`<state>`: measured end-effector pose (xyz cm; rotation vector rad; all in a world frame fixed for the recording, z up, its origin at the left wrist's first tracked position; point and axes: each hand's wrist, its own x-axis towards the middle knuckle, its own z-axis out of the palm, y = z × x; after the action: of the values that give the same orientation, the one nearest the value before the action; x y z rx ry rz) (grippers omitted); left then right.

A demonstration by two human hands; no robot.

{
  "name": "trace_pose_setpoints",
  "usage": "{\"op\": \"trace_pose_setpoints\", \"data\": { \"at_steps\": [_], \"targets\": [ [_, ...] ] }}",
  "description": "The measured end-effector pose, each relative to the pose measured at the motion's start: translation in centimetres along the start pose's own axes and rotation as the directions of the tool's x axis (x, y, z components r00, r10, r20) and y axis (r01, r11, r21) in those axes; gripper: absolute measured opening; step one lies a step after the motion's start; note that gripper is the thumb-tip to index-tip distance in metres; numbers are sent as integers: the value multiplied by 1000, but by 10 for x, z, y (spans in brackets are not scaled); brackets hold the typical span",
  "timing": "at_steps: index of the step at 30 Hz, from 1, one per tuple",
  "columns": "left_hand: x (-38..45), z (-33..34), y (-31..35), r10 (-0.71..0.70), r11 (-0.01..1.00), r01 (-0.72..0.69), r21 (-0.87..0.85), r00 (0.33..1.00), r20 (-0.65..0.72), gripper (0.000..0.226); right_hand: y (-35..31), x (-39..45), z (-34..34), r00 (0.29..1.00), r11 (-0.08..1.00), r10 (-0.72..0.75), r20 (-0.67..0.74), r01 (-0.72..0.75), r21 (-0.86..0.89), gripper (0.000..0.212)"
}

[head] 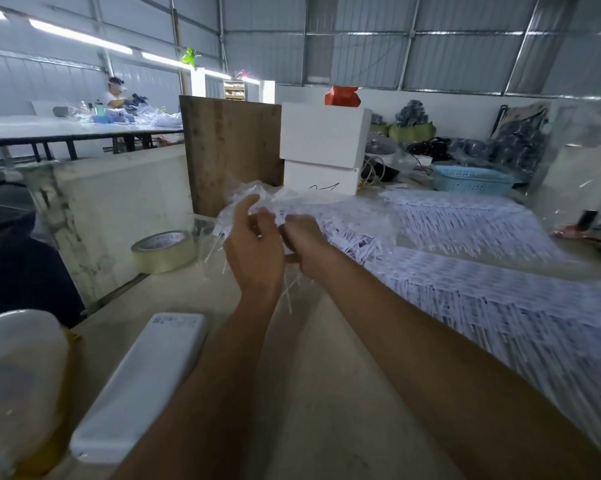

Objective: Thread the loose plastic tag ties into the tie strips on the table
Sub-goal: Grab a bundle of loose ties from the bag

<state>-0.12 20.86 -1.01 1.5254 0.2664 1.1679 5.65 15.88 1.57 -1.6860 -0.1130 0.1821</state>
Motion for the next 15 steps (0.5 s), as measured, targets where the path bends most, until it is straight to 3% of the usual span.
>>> {"op": "trace_pose_setpoints", "data": {
  "at_steps": [3, 7, 10, 13, 15],
  "targets": [
    [-9, 2, -2, 139, 989, -139, 40, 990, -4, 17, 2, -36, -33, 985, 984, -88, 149, 110, -143, 33],
    [-34, 11, 11, 376, 917, -394, 62, 906, 194, 13, 23, -95, -101, 931, 954, -114, 346, 199, -222, 19],
    [-62, 20, 27, 516, 827, -561, 23, 776, 362, 9, 45, -136, -161, 910, 915, -136, 392, 267, -302, 18],
    [-92, 36, 39, 589, 746, -662, -69, 608, 532, 7, 65, -169, -222, 934, 850, -189, 303, 310, -426, 21],
    [-105, 51, 42, 554, 699, -712, -68, 479, 681, 9, 72, -183, -261, 946, 790, -232, 225, 319, -523, 22]
  ]
}}
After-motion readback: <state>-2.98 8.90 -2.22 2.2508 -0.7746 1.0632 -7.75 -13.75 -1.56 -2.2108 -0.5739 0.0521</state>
